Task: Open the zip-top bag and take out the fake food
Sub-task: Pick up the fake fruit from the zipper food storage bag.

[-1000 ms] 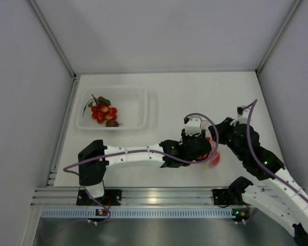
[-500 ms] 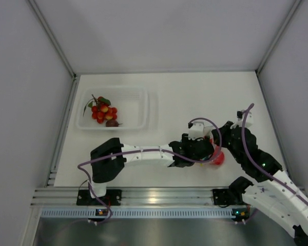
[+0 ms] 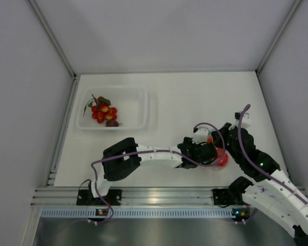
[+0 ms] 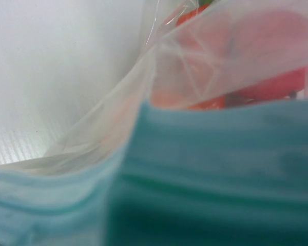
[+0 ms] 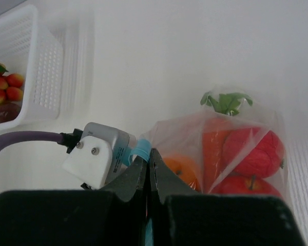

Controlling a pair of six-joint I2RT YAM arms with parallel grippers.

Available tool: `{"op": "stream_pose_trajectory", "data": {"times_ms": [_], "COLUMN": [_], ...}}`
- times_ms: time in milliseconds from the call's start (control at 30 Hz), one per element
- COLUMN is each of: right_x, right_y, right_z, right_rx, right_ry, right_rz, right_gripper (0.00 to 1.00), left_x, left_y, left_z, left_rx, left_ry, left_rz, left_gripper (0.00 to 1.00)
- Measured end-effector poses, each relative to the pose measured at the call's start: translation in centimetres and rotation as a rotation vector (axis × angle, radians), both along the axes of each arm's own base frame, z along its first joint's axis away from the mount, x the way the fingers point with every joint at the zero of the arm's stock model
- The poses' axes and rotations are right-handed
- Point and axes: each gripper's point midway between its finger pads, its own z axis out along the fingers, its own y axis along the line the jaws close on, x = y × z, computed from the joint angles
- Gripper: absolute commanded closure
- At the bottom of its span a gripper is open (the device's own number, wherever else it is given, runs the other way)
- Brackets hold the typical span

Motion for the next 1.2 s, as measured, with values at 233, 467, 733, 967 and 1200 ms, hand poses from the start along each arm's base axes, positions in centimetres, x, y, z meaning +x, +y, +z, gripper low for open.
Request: {"op": "stream_pose_trajectory", "data": {"times_ms": [233,467,733,967,1200], "right_x": [0.0,-0.1,0.5,0.5,0.1], "right_y": [-0.2,0.1,2.3,4.7,6.2], "right_z": [-0.7,-0.9,-1.9,-3.1,-2.0], "right_rx": [-0.013,-0.015,-0.024,-0.037,0.004], "right_ry": [0.008,0.012,0.047,0.09,0.031], "right_rz": [-0.007,0.013,0.104,0.21,0.263], "right_gripper": [1.0,1.0,1.0,1.0,1.0], "left_x": [0.2,0.0,-1.6,-2.5,-1.4], "left_y": [-0.3,0.1,1.4,3.3,6.5], "left_z": [-1.3,-1.1,0.0,2.9,3.7], "left_rx": [0.016,0.015,0.004,-0.013,0.013], "left_ry": [0.002,0.006,0.026,-0.027,-0.074], "left_rz": [0.006,0.006,-0.046,-0.063,-0.015], "left_gripper": [0.68,1.0,1.0,1.0,1.0]}}
